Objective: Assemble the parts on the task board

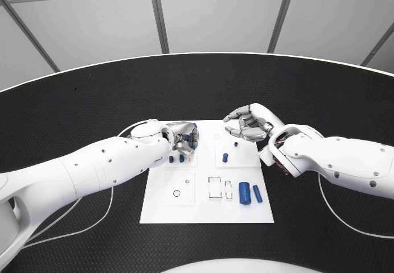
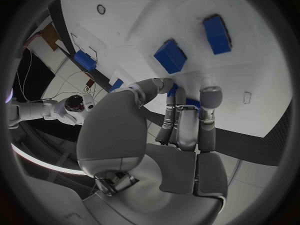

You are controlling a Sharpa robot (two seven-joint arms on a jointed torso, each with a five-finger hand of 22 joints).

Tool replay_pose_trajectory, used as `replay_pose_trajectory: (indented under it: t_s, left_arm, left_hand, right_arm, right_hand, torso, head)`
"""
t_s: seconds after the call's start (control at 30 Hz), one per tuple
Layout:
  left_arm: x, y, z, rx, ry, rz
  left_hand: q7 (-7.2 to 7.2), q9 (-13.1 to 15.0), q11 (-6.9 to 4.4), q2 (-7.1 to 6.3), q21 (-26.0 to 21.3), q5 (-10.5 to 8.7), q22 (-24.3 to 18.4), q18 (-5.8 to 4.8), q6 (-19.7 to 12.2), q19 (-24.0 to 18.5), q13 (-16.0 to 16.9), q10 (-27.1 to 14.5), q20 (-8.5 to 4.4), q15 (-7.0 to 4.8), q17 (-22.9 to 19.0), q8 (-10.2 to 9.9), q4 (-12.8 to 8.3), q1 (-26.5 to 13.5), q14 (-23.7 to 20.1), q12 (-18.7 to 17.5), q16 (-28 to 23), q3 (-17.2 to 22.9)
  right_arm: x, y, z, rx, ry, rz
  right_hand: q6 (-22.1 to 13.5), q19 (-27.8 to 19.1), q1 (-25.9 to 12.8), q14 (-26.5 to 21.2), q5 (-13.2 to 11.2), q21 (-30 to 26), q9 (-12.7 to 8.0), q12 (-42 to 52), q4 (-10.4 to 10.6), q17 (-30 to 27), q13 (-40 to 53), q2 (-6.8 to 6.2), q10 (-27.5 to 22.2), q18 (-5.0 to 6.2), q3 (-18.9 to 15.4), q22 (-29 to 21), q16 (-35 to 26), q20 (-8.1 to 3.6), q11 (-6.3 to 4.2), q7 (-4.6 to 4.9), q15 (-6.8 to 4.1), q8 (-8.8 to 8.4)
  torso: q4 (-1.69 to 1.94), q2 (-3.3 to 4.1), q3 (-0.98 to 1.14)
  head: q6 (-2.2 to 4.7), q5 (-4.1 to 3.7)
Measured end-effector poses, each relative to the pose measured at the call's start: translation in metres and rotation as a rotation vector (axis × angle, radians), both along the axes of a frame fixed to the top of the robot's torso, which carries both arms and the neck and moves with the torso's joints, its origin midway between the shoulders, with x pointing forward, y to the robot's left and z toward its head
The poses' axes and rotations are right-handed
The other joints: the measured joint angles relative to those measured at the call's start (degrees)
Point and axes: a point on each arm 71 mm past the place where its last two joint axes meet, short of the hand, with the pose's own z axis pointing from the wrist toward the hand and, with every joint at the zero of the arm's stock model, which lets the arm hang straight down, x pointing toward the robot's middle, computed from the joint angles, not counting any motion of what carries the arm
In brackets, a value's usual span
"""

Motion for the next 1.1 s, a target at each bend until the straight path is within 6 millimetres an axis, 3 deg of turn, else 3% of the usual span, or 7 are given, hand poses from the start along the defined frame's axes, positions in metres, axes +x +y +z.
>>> replay_pose_trajectory:
  t_s: [0.2,1.1]
  left_arm:
    - [0.0001,0.0001,0.0004,-0.005,-0.004,0.000]
    - [-0.0061,0.0090,0.0043,-0.052,-0.008,0.013]
  left_hand:
    - [-0.17,0.0,-0.22,0.45,0.7,-0.15,1.0,0.01,1.4,0.5,-0.5,1.2,-0.52,0.00,-0.5,-0.8,-0.2,0.5,0.0,-0.8,0.2,0.4]
    - [-0.41,0.1,-0.43,0.48,1.5,-0.15,2.4,0.01,2.8,1.1,-0.9,2.7,-0.72,-0.21,-0.9,-2.1,-0.4,0.5,0.2,-1.7,0.2,0.6]
  right_arm:
    - [0.0000,-0.0001,0.0000,0.000,0.000,0.000]
    - [0.0000,-0.0014,0.0002,0.000,-0.003,-0.003]
  right_hand:
    - [0.0,0.0,0.0,0.0,0.0,0.0,0.0,0.0,0.0,0.0,0.0,0.00,0.0,0.00,0.0,0.0,0.0,0.00,0.00,0.00,0.00,0.00]
    - [0.0,0.0,0.0,0.0,0.0,0.0,0.0,0.0,-0.2,0.0,0.0,0.00,0.0,0.00,0.2,0.0,0.0,0.00,0.00,0.00,0.00,0.24]
  torso:
    - [0.00,0.00,0.00]
    - [0.01,-0.01,-0.07]
  head:
    - [0.03,0.04]
    - [0.31,0.05]
